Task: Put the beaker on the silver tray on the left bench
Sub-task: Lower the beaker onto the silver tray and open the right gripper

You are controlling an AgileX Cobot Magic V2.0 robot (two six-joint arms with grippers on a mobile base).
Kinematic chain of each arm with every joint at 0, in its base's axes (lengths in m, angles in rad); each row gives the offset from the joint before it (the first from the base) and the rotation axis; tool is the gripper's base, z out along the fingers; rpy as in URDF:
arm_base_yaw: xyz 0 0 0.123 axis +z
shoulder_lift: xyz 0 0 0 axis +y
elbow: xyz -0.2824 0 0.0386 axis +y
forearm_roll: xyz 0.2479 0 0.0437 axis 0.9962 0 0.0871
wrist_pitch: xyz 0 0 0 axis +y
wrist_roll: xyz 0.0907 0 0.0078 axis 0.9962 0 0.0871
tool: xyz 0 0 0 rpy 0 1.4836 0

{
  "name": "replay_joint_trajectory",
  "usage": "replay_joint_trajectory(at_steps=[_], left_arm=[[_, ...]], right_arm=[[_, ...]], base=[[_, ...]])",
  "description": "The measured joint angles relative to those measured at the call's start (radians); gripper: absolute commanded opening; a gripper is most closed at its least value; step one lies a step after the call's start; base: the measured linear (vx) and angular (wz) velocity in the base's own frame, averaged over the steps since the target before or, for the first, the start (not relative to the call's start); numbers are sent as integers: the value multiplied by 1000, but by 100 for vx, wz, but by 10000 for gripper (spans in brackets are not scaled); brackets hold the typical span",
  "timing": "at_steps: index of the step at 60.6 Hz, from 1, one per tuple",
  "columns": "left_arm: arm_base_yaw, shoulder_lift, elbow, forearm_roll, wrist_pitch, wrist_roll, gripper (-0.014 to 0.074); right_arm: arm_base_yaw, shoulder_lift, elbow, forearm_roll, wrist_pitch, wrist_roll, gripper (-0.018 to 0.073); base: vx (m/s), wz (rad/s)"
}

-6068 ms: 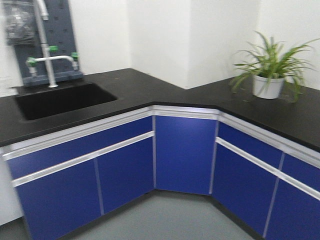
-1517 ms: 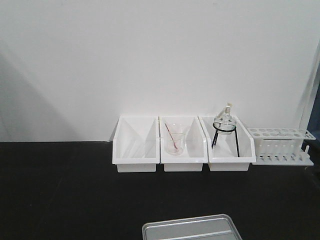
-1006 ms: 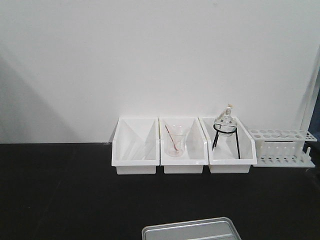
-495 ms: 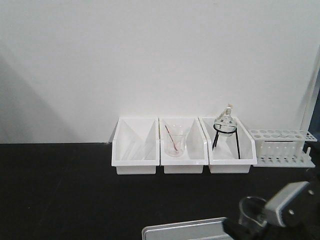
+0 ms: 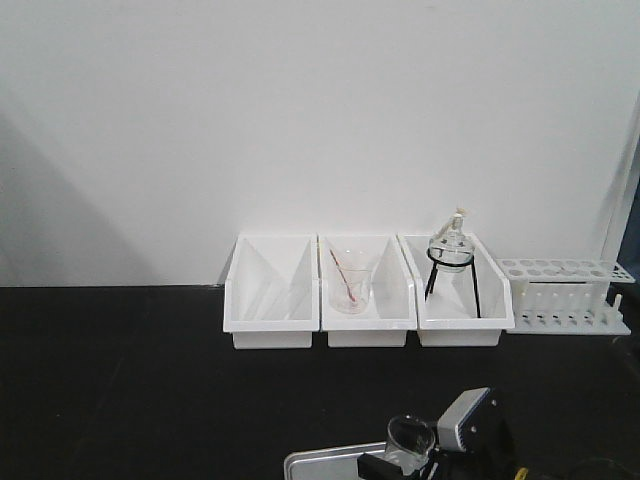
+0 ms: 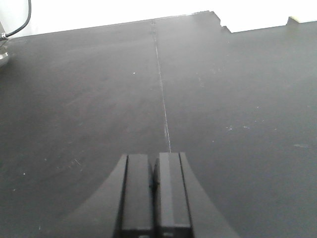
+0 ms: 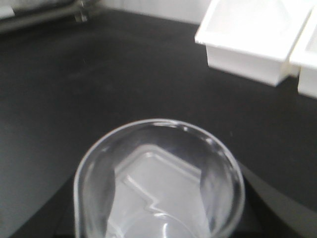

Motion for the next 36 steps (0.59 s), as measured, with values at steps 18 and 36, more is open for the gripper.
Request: replay_joint_trajectory(at_steps=[18,36], left_arm=[[0,0,0,0,0,0,1],[0,0,0,0,0,0,1]], right_arm=[[0,155,-27,169,40,-165,-8],[0,195,-29,269,35,-280,116]], base=[[0,0],[0,0]])
